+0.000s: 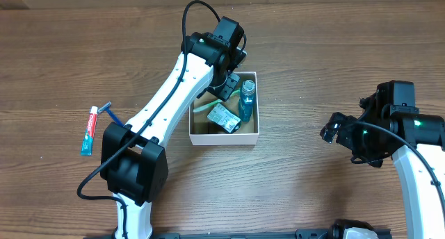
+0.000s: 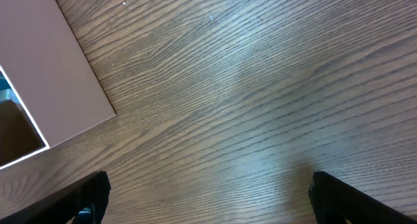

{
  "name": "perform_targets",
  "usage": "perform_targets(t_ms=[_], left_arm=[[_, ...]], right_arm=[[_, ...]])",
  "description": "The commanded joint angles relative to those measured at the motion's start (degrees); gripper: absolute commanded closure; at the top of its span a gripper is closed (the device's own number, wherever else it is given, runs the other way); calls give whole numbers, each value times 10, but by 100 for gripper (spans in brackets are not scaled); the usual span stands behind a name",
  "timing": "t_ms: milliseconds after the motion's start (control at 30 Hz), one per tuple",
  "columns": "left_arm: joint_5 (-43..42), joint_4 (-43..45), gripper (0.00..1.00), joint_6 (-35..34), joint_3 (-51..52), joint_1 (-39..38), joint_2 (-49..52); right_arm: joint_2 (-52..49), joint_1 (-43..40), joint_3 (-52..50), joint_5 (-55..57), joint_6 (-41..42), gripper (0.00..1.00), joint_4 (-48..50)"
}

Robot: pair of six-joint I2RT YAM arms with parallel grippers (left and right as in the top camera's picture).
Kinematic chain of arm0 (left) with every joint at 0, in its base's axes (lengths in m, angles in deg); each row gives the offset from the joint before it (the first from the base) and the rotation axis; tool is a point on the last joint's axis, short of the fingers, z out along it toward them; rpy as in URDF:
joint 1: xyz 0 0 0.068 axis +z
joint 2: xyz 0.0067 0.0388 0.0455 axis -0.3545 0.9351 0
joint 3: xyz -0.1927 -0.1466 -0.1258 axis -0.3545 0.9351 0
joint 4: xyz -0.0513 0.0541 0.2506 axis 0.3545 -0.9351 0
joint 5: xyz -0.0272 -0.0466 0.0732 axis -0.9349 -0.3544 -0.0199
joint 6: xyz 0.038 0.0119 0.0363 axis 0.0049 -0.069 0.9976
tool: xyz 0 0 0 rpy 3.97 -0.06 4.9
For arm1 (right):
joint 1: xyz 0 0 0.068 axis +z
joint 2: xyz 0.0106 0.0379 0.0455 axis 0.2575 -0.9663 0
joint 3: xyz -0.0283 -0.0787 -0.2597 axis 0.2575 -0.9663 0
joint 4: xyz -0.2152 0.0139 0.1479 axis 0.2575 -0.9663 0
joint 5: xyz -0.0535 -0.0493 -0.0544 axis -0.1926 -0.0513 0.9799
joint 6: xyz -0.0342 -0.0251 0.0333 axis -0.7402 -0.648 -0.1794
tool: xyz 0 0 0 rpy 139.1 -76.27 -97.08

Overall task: Pack container
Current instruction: 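Place the toothbrush into the box with the left gripper, then move left gripper to the blue razor and grasp it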

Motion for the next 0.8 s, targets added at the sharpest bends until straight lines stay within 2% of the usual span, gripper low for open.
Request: perform_targets(t_ms=[0, 67, 200, 233, 267, 300, 333, 367, 433, 500, 633, 767], left_arm=[[-11, -1, 64, -3, -5, -1, 5], [-11, -2, 71, -27, -8, 0, -3], [-9, -3, 68, -85, -50, 24, -60], [-9, -7, 57, -85, -63, 36, -78], [-9, -15, 33, -85, -77, 56, -106], [-4, -24, 25, -89, -81, 73, -123], [14, -41, 21, -112, -81, 93, -140], [39, -65, 21, -146, -81, 116, -150], [109, -155, 22, -277, -79, 180, -157], [107, -188, 20, -348, -51, 235, -157], [92, -129, 20, -386, 78, 285, -157], [64, 0, 18, -386, 243, 309, -151]], right_arm=[[2, 2, 0, 4, 0, 0, 2], [2, 2, 0, 4, 0, 0, 2], [2, 2, 0, 4, 0, 0, 2], [2, 2, 0, 4, 0, 0, 2], [2, 2, 0, 4, 0, 0, 3], [2, 2, 0, 4, 0, 0, 5], [2, 2, 0, 4, 0, 0, 5], [2, 2, 0, 4, 0, 0, 5], [2, 2, 0, 4, 0, 0, 5], [2, 2, 0, 4, 0, 0, 6], [2, 2, 0, 6, 0, 0, 6], [2, 2, 0, 7, 0, 0, 3]])
